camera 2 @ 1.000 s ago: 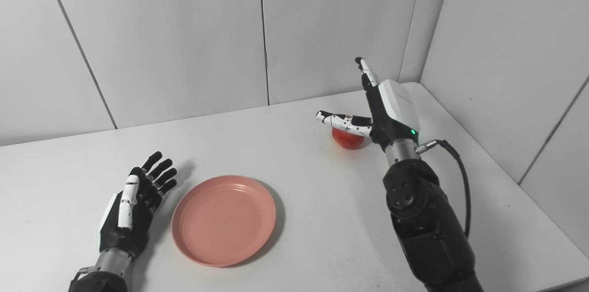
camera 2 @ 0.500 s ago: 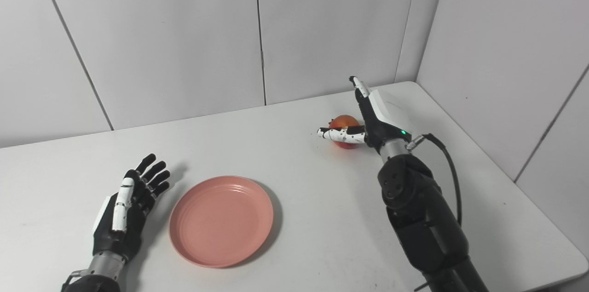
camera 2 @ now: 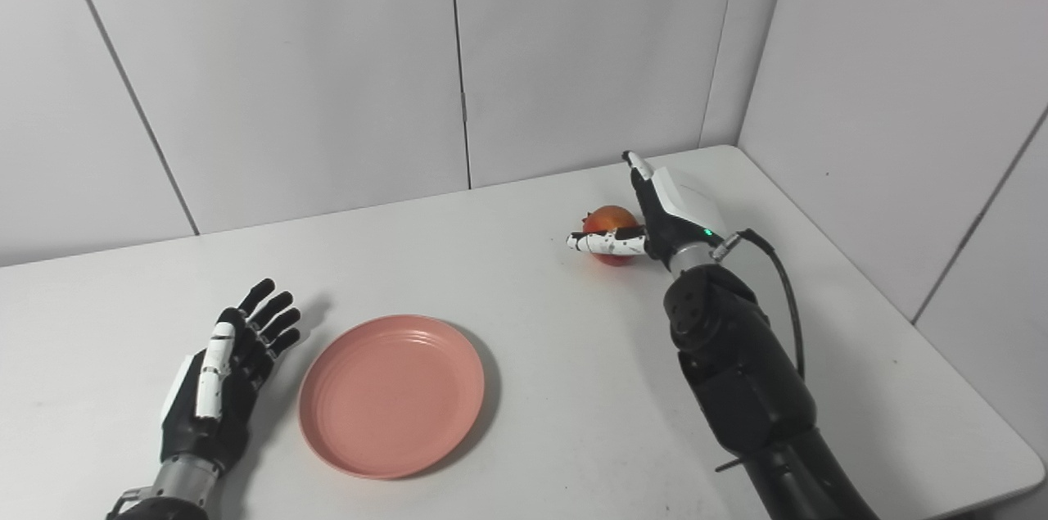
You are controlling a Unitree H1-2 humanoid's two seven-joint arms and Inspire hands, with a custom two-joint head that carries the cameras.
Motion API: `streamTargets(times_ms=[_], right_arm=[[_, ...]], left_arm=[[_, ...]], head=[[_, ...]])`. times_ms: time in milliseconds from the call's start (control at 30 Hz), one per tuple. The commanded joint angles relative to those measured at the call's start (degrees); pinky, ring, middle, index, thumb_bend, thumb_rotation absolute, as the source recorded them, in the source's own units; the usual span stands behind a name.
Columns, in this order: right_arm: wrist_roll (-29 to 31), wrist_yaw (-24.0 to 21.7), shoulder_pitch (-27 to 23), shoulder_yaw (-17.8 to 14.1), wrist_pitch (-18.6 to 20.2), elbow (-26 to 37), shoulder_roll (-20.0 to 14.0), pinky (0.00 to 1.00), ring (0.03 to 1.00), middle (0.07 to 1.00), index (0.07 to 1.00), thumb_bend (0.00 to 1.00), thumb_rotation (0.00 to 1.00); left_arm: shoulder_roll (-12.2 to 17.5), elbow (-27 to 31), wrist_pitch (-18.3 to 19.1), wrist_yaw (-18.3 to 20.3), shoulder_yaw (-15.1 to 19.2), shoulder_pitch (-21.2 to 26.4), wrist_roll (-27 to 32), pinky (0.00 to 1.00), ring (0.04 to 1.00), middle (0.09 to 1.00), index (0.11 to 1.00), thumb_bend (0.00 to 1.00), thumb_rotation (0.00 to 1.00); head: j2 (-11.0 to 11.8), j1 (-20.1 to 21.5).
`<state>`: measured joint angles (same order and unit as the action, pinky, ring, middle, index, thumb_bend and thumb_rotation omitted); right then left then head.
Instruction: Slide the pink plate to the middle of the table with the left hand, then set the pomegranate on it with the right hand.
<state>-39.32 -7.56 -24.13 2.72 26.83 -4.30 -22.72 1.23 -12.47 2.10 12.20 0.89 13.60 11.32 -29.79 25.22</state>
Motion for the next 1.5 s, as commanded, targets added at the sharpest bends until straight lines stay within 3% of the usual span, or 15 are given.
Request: streamTargets(times_ms=[0, 600, 1133, 1467], right_arm=[[0.0, 2.0, -3.3, 0.0, -1.6, -0.3, -1.7, 0.75, 0.877, 0.942, 0.953, 1.00, 0.50], [2.3, 5.2, -7.2, 2.7, -3.7, -10.0, -2.6, 0.75, 0.873, 0.935, 0.940, 1.00, 0.46], [4.7, 5.6, -8.0, 3.6, -2.6, -10.0, -1.9, 0.76, 0.867, 0.905, 0.900, 1.00, 0.40], [3.9, 6.1, -9.6, 4.7, -0.9, -12.0, -1.3, 0.70, 0.819, 0.864, 0.868, 0.96, 0.33]], left_arm=[[0.4, -0.6, 1.0, 0.4, -0.2, -1.1, 0.3, 0.88, 0.875, 0.878, 0.869, 0.35, 1.00], [0.3, 0.5, 2.0, 0.3, 0.2, -1.4, 0.6, 0.87, 0.865, 0.870, 0.862, 0.36, 1.00], [0.3, 1.1, 2.4, 0.2, 0.3, -1.6, 0.8, 0.87, 0.866, 0.869, 0.858, 0.37, 1.00], [0.3, 1.4, 3.3, 0.0, 0.3, -1.5, 0.6, 0.86, 0.862, 0.868, 0.860, 0.36, 1.00]], head=[[0.0, -0.1], [-0.3, -0.1], [-0.9, -0.3], [-1.2, -0.3]])
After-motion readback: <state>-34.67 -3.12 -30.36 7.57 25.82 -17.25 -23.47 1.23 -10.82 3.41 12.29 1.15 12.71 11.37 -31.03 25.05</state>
